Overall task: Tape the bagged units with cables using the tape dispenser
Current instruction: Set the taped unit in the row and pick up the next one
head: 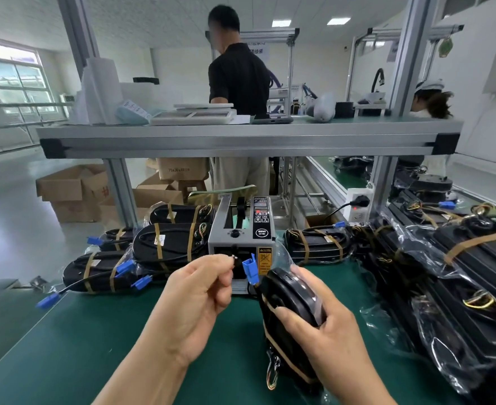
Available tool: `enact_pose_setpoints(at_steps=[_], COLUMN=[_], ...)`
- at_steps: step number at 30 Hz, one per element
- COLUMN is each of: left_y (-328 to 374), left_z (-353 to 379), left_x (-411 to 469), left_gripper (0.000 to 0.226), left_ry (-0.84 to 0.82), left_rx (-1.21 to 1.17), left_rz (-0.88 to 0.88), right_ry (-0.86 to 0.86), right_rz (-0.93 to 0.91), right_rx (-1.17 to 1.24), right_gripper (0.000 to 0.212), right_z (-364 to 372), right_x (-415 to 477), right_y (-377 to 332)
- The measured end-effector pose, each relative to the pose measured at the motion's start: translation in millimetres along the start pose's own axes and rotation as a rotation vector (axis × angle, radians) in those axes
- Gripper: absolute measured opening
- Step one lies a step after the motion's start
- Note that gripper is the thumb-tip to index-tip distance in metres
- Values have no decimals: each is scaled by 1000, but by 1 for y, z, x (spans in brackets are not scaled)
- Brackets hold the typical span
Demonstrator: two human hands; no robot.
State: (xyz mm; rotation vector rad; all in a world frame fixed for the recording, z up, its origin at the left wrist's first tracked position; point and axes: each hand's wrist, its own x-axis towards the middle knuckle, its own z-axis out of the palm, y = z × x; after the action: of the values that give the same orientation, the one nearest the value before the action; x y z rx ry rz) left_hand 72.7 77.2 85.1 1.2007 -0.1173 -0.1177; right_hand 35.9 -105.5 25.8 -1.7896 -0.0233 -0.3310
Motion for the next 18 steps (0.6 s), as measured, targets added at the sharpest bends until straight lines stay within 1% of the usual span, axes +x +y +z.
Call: enact_pose_setpoints(at_steps=[2,3,5,9,11,13,16,18], left_y=[1,-1,-6,-10,-11,-10,-8,-8], left_z=[11,17,24,31,33,34,33,32], left_x=[-11,-13,-12,-4,1,5,10,11], left_gripper=[13,14,17,21,22,26,39,42], left_ry=[-106,-133,-110,-29,-9,-11,-42,-53], left_rx=[152,245,375,394,421,441,455,461], left_rz=[56,85,119,37,24,13,-22,-38], right_ry=[-5,-5,-11,-27,-22,-24,-33,-36], right_rz=[-4,-6,-9,-12,-10,-8,-8,-8], right_rx=[4,4,-6,-23,-24,-19,-14,-8], right_gripper=[58,57,57,62,61,61,61,61], right_z=[3,4,5,7,7,6,5,5], right_x=[-1,-2,-2,-4,-4,-3,-4,-4], right_y=[1,1,3,4,4,4,4,4])
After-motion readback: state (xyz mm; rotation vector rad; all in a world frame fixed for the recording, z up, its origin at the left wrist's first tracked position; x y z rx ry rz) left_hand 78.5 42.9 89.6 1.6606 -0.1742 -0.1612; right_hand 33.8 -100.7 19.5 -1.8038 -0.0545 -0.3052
